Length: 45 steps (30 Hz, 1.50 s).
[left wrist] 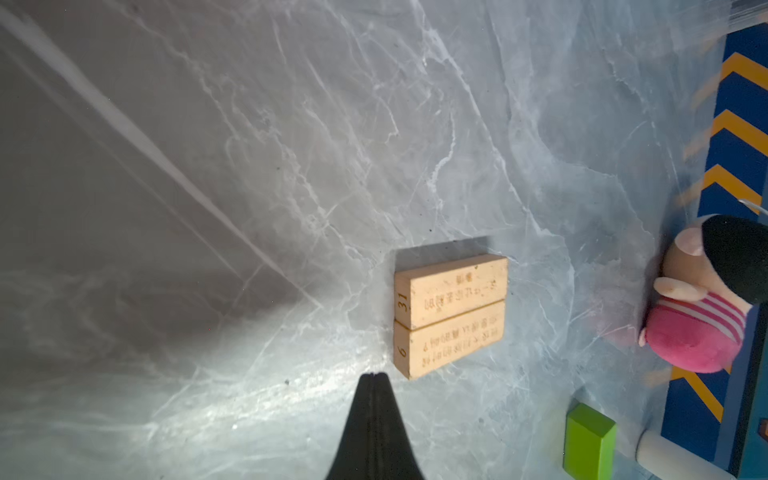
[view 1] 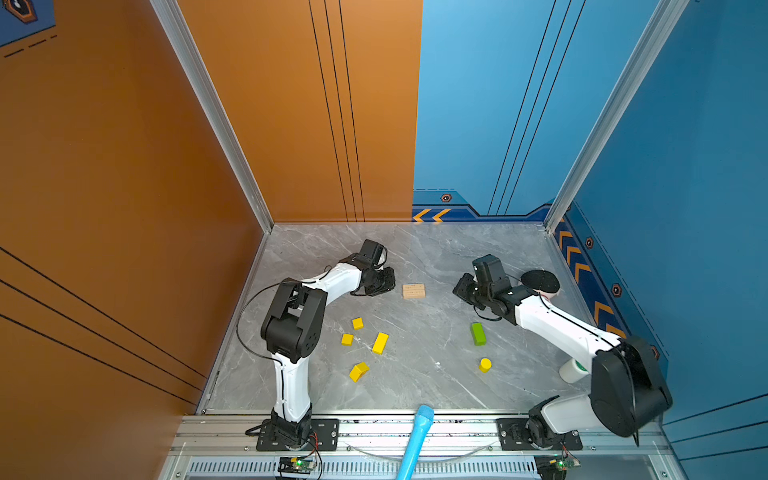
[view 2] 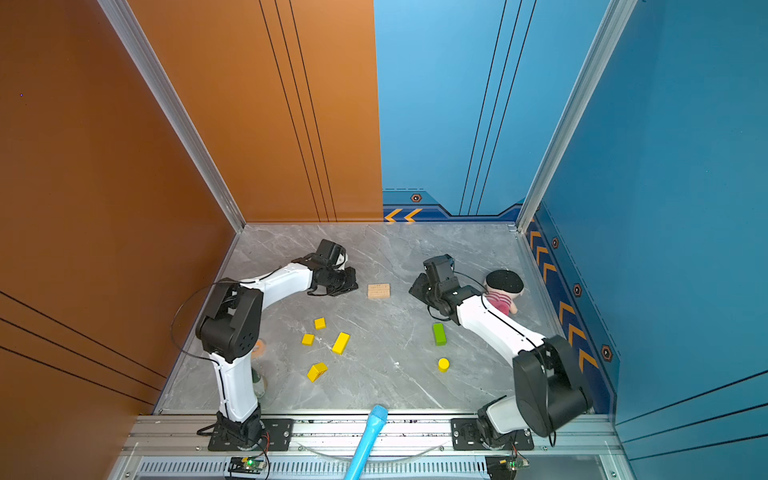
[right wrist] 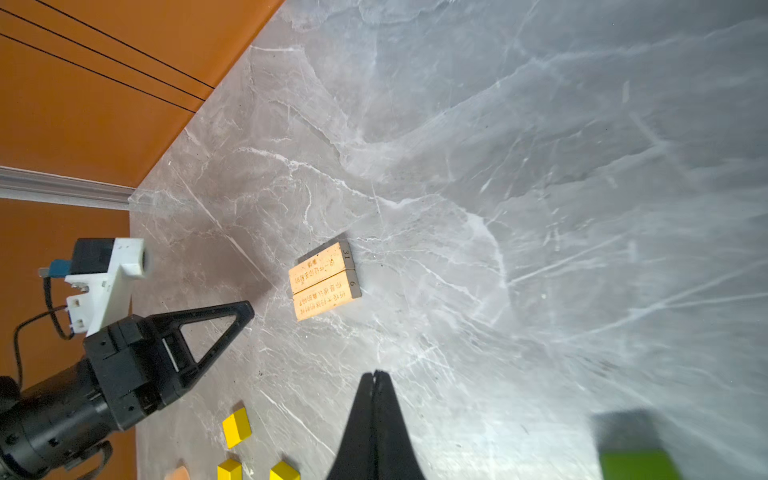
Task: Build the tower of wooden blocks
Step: 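Swing the right gripper away over the lime-green block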
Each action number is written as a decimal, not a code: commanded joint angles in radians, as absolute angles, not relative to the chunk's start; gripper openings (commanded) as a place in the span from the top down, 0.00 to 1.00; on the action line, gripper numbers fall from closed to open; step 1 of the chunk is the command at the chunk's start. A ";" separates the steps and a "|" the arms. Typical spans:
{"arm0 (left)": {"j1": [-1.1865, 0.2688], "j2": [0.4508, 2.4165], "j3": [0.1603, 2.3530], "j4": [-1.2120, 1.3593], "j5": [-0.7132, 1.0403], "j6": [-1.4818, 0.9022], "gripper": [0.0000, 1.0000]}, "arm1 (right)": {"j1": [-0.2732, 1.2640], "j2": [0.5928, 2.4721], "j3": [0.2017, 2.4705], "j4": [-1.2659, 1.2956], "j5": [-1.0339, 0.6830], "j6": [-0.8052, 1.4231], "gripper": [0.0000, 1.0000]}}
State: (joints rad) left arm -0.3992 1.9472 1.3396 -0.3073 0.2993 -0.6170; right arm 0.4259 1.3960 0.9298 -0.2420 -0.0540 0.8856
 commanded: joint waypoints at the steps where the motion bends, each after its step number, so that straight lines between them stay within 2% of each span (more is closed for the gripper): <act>1: -0.394 1.871 1.296 -0.329 0.294 -0.587 1.00 | 0.420 1.309 0.901 -0.490 0.026 0.817 0.96; 7: -0.403 1.756 1.232 -0.329 0.291 -0.569 1.00 | 0.441 1.166 0.782 -0.595 0.046 0.853 0.69; 9: -0.409 1.725 1.216 -0.332 0.297 -0.565 1.00 | 0.458 1.123 0.735 -0.615 0.069 0.885 0.56; 13: -0.427 1.675 1.196 -0.347 0.296 -0.559 1.00 | 0.494 1.042 0.659 -0.627 0.100 0.947 0.42; 17: -0.450 1.634 1.182 -0.351 0.284 -0.559 0.86 | 0.528 0.989 0.615 -0.650 0.132 0.990 0.24; 20: -0.465 1.616 1.180 -0.355 0.280 -0.559 0.77 | 0.538 0.984 0.592 -0.653 0.143 1.004 0.16; 24: -0.477 1.605 1.182 -0.358 0.277 -0.554 0.76 | 0.540 1.025 0.586 -0.637 0.141 0.997 0.12; 33: -0.484 1.595 1.180 -0.365 0.265 -0.551 0.80 | 0.519 1.170 0.624 -0.605 0.143 0.913 0.15; 45: -0.483 1.605 1.192 -0.373 0.260 -0.551 0.83 | 0.476 1.296 0.685 -0.473 0.052 0.831 0.14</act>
State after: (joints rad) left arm -0.4789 1.6268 1.1942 -0.3428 0.2768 -0.5674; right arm 0.4808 1.2678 0.6567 -0.5125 0.0818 0.8677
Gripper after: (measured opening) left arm 0.172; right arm 0.863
